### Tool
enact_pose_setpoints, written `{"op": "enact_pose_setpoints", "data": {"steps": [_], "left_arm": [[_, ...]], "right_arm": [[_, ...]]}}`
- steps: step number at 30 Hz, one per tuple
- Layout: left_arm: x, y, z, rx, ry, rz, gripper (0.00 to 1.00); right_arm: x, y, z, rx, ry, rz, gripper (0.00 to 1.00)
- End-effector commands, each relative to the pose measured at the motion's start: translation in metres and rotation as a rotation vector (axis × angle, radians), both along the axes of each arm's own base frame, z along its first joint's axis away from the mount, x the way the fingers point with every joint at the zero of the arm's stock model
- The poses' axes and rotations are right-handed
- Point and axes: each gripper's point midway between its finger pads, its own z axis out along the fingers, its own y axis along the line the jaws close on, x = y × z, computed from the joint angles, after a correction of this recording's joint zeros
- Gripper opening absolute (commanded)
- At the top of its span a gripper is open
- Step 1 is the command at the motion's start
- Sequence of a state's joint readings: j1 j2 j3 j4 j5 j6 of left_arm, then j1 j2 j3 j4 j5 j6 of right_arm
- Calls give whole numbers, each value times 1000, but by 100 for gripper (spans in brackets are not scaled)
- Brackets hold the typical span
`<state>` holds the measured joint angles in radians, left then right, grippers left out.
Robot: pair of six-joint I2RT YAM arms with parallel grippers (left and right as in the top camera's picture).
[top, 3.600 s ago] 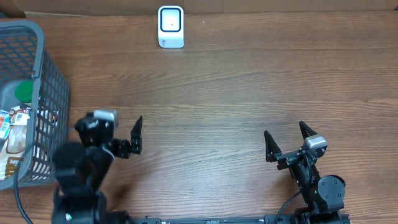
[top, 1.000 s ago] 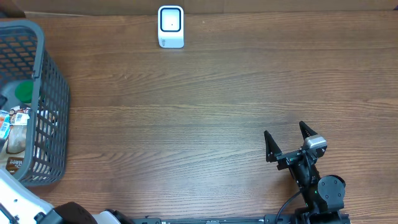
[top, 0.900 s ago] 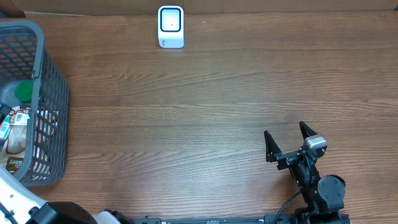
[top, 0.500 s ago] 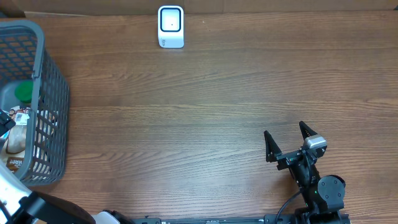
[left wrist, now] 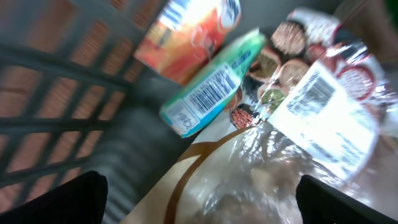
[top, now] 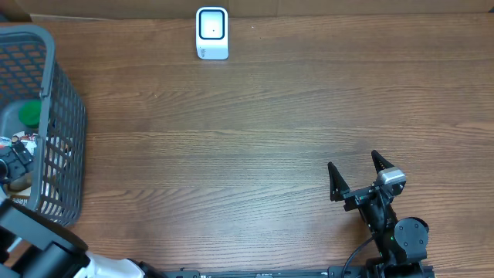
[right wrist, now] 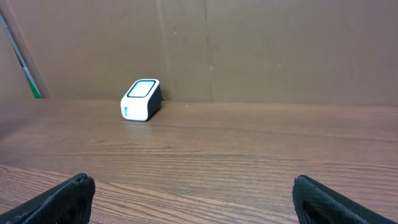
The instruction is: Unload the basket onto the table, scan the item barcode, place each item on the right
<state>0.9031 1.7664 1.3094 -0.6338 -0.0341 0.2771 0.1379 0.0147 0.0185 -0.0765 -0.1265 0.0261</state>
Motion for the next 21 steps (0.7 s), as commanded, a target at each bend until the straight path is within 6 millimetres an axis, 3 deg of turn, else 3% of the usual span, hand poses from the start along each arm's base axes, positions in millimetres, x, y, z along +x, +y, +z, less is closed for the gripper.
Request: {"op": "enact_pose_setpoints", "data": {"steps": [1,8,14,17,21], "left_arm": [[1,-2,-19,-32,21,-38,100],[-8,-4,-45,-110,45,-25,100],[-7,-23,-66,-245,22,-20,96],[0,-30,-67,-291,-22,-15,84],[2,-31,-67,-298,-32,-19,53]], "right_arm": [[0,-1,-1,0,-6,-5,100],[0,-1,-1,0,-6,-5,100],[0,-1,-1,0,-6,-5,100],[0,-1,-1,0,-6,-5,100],[0,-1,-1,0,-6,-5,100]]}}
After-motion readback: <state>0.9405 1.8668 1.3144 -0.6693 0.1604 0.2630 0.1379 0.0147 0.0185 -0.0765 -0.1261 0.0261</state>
